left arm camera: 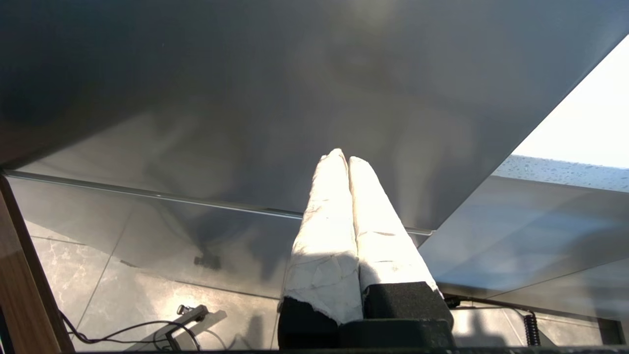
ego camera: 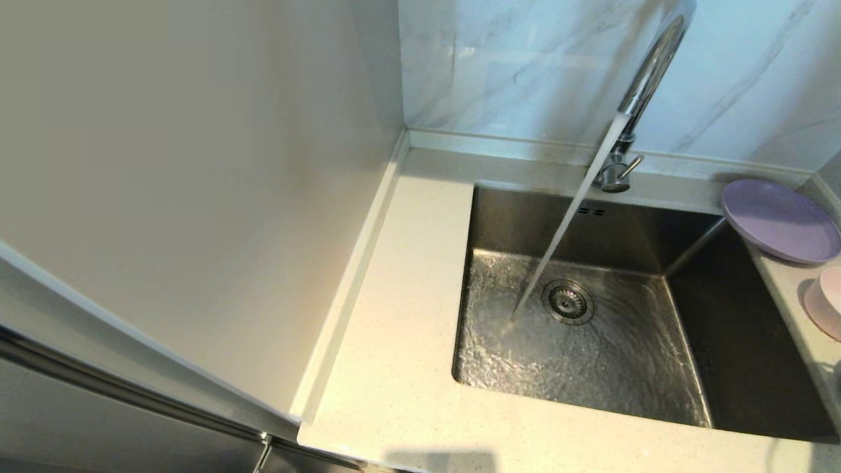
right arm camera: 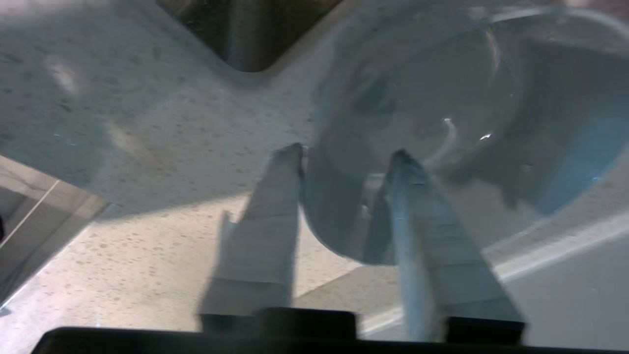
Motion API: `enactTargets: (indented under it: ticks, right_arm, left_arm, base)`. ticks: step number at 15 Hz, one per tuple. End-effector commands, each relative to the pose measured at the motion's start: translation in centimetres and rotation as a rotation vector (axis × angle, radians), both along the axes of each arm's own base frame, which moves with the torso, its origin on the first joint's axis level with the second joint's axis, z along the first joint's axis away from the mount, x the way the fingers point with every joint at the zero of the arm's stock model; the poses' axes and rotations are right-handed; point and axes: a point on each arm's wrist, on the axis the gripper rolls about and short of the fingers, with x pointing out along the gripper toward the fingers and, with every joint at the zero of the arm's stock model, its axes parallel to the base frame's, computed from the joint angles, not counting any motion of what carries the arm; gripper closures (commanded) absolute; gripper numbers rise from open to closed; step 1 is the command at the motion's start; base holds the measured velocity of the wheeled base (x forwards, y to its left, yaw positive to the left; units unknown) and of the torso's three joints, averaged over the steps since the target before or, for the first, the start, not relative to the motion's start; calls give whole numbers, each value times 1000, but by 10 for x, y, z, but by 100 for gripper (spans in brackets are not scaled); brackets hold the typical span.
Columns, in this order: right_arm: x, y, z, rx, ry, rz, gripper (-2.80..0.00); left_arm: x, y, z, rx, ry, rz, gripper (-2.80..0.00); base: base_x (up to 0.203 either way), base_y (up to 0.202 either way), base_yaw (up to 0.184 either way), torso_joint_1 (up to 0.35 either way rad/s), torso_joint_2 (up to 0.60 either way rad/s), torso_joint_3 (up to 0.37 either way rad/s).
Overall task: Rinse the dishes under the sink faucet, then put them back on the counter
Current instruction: Place the bowl on the table, then turn off the faucet
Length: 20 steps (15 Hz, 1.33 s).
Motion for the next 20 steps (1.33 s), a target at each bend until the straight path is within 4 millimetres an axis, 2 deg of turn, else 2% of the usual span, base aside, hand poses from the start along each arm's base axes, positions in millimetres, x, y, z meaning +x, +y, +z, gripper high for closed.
enactTargets:
  ticks: [1,4,8,11,13,16,18,20]
  right_arm:
    - [1,-3,8,-21,-21,-2,-280]
    - [-15,-3,28,1,-56,-35,-280]
    - [-54,27,72,214,11,-61,-280]
    - [-64,46,91,422,-111,-14,-280]
    - [-62,57,101,597,-267,70,-280]
    - [-46,83,122,738,-296,161,-280]
    - [-29,101,137,847,-229,115,-280]
    - [-8,119,156,896,-136,-30,-280]
  left_arm:
    - [0,0,0,0,0,0,0]
    - [0,0,0,0,0,1,0]
    - [0,0,0,0,0,1,0]
    - [0,0,0,0,0,1,0]
    - [0,0,0,0,0,-1,0]
    - [0,0,0,0,0,1,0]
    - [0,0,0,0,0,1,0]
    - [0,0,0,0,0,0,0]
  base:
    - [0,0,0,0,0,0]
    - [0,0,0,0,0,0]
    - [0,0,0,0,0,0]
    - [0,0,0,0,0,0]
    - [0,0,0,0,0,0]
    - [0,0,0,0,0,0]
    - [0,0,0,0,0,0]
    - [0,0,0,0,0,0]
